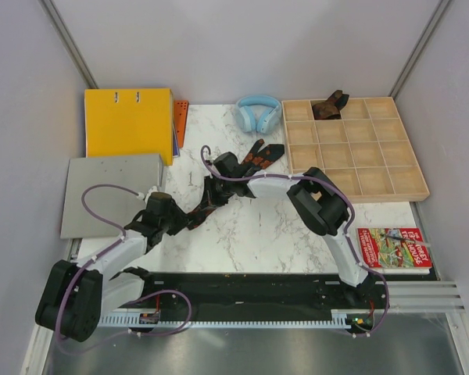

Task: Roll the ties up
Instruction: Roll the tie at the center of the board.

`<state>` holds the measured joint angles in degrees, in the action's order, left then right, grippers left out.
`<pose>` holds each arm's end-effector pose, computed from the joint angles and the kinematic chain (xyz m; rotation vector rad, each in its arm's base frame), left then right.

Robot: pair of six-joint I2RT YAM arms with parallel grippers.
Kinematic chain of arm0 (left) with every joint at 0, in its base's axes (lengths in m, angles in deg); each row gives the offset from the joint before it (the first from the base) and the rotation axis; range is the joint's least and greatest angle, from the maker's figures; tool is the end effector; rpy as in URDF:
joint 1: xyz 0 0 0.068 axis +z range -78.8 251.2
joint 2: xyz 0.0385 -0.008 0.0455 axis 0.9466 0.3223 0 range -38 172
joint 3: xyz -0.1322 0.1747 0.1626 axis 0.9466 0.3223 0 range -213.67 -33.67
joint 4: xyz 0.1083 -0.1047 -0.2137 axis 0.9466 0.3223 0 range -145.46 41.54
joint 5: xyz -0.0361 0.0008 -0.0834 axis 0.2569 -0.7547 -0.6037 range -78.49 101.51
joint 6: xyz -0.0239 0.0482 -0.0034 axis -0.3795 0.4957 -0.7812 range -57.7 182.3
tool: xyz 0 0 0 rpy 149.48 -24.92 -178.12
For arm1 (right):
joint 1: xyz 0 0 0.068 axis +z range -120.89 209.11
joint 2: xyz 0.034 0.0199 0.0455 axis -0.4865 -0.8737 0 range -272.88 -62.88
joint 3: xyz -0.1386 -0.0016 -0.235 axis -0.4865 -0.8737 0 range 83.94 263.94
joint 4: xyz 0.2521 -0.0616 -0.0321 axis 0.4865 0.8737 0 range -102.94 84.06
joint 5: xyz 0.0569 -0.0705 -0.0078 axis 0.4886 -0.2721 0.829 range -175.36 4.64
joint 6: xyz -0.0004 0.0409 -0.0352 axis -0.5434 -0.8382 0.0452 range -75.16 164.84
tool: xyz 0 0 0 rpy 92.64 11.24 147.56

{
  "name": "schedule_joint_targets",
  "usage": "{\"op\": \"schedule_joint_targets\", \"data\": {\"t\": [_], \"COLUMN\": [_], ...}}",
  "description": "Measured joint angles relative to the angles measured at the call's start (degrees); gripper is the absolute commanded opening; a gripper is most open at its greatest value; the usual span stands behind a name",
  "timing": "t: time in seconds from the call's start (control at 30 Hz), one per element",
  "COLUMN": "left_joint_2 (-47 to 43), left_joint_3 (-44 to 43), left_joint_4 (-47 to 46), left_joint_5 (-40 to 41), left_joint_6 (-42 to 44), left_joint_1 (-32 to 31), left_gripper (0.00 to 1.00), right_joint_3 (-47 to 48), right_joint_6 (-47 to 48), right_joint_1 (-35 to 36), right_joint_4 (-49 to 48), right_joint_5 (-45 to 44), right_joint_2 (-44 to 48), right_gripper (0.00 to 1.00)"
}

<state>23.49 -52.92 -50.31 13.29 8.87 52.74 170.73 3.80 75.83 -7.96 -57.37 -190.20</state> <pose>0.1805 -0.0592 0.1446 -0.7564 2.3509 -0.5342 0.3163 0.3603 0.1346 -0.3998 2.6235 1.2228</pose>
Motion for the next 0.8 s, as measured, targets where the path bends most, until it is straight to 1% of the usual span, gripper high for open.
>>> {"op": "schedule_joint_targets", "data": {"t": [0.03,0.1,0.23,0.3,0.5,0.67,0.8], "left_joint_2": [0.3,0.5,0.5,0.0,-5.0,-7.6,-8.6], "left_joint_3": [0.0,-0.4,-1.3,-2.3,-5.6,-8.9,-11.1], "left_joint_4": [-0.2,-0.5,0.8,3.1,12.4,19.3,24.5], "left_joint_5": [0.2,0.3,1.3,2.1,2.6,2.5,2.4], "left_joint_6": [-0.3,-0.4,-0.4,-0.4,-0.2,0.4,0.8], "left_joint_1": [0.0,-0.2,-1.1,-1.9,-3.0,-3.0,-3.1], "left_gripper": [0.17,0.09,0.04,0.02,0.02,0.02,0.02], "right_joint_3": [0.0,0.0,0.0,0.0,-0.2,-2.4,-3.8], "right_joint_6": [-0.1,-0.3,-0.5,-0.7,-1.0,-1.9,-3.0], "right_joint_1": [0.0,0.0,-0.1,-0.1,-0.1,0.8,2.9], "right_joint_4": [-0.2,-0.5,-0.7,-0.5,2.4,3.3,2.4], "right_joint_5": [0.1,0.3,0.4,0.4,-0.4,-2.6,-4.1], "right_joint_2": [-0.2,-0.3,-0.3,-0.2,1.3,8.0,12.6], "right_gripper": [0.00,0.00,0.00,0.00,0.00,0.00,0.00]}}
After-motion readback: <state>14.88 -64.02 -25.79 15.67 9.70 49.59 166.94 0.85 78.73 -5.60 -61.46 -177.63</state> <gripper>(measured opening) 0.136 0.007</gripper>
